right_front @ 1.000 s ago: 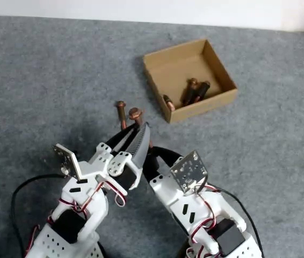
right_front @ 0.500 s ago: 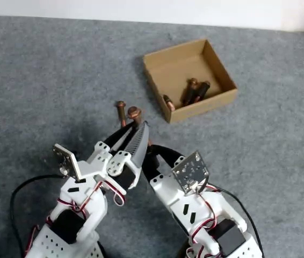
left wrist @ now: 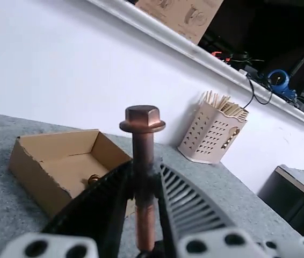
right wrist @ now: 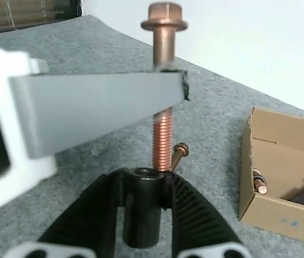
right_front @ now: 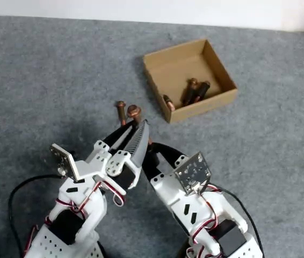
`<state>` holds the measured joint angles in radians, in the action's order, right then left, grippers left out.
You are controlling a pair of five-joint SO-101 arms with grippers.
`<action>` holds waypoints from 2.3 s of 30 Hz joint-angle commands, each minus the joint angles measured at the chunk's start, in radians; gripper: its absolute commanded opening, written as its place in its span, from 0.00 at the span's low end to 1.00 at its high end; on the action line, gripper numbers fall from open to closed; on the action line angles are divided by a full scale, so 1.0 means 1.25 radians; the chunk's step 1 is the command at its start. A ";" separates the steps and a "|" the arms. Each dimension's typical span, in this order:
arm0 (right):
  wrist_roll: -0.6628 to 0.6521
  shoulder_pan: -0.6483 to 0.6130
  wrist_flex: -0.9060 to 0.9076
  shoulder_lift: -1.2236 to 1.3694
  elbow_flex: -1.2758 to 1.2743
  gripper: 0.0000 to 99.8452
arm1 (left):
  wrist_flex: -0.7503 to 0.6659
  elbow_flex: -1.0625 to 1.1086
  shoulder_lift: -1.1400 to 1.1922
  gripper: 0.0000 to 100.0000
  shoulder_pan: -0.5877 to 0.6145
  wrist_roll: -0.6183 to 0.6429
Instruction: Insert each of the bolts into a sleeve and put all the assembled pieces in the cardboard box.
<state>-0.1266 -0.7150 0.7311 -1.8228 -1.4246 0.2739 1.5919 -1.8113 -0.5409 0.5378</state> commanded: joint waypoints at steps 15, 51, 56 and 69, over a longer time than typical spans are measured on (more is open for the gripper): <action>0.005 0.017 -0.039 -0.012 0.006 0.00 | -0.001 -0.075 -0.009 0.01 0.010 0.006; 0.005 0.085 -0.080 -0.012 0.003 0.00 | 0.059 0.079 -0.009 0.01 -0.064 0.005; 0.005 0.085 -0.084 -0.012 -0.010 0.00 | 0.063 0.062 -0.007 0.23 -0.019 0.006; 0.005 0.085 -0.104 -0.012 -0.018 0.00 | 0.146 0.020 -0.009 0.30 -0.013 0.020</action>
<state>-0.1281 -0.6153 0.6651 -1.8213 -1.4584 0.4457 1.6563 -1.8236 -0.5577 0.5501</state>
